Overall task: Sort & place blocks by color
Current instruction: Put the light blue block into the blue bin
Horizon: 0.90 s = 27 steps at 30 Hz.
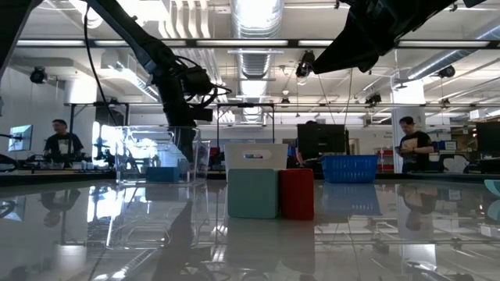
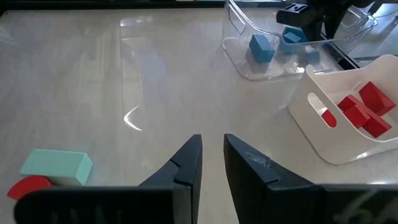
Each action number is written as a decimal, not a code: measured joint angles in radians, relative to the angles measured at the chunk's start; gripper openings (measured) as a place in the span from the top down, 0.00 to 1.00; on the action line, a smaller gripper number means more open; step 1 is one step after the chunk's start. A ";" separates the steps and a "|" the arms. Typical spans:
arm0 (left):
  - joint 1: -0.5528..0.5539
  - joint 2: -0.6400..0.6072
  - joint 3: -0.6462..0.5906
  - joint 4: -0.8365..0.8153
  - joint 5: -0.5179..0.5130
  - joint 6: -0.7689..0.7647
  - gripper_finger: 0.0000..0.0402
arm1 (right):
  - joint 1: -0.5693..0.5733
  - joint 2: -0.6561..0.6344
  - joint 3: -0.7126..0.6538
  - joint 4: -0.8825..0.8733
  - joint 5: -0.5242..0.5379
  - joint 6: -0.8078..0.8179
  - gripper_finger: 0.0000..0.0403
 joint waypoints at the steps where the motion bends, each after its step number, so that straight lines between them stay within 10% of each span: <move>1: 0.000 0.000 0.000 0.000 0.000 0.000 0.54 | 0.000 0.000 0.000 0.000 0.000 0.000 0.86; 14: -0.088 -0.228 0.000 -0.054 -0.001 -0.086 0.47 | 0.000 0.000 0.000 -0.001 -0.006 0.070 0.86; 27: -0.501 -0.535 -0.192 0.226 0.000 -0.359 0.47 | 0.014 0.000 0.006 -0.001 -0.070 0.174 0.86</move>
